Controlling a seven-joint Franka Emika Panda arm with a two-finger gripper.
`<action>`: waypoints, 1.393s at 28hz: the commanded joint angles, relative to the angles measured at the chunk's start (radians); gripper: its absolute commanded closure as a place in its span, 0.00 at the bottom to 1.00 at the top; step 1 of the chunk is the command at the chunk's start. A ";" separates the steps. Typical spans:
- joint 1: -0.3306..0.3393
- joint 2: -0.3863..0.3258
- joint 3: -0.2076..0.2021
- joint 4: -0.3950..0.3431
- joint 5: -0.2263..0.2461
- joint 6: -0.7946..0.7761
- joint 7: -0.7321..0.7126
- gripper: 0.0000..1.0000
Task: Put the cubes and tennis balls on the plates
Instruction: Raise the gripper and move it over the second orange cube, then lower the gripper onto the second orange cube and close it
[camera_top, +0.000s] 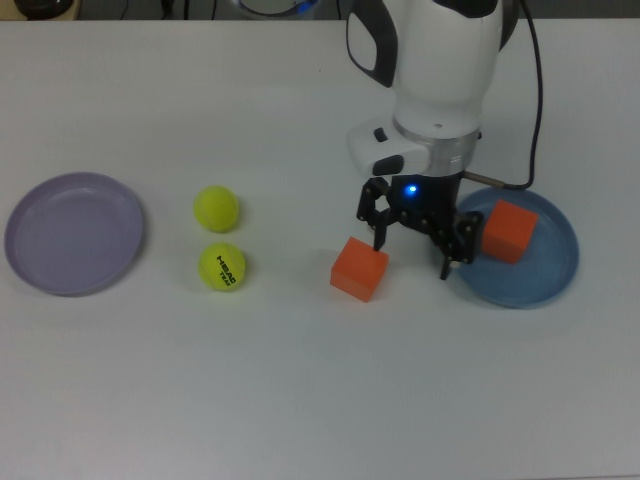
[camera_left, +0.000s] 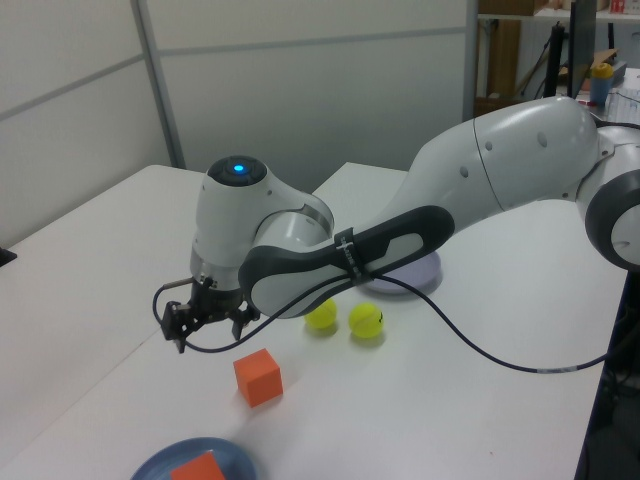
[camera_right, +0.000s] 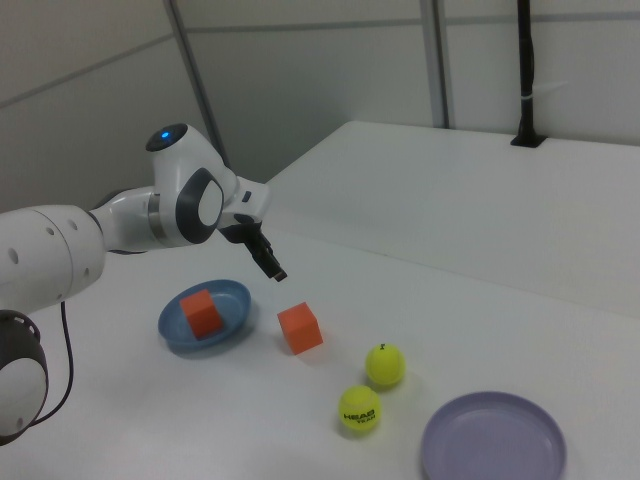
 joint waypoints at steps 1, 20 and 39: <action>-0.019 -0.037 -0.015 -0.025 0.033 -0.055 0.012 0.00; -0.043 -0.020 -0.015 -0.095 0.033 -0.136 -0.114 0.00; -0.051 0.043 -0.013 -0.094 0.053 -0.077 -0.284 0.00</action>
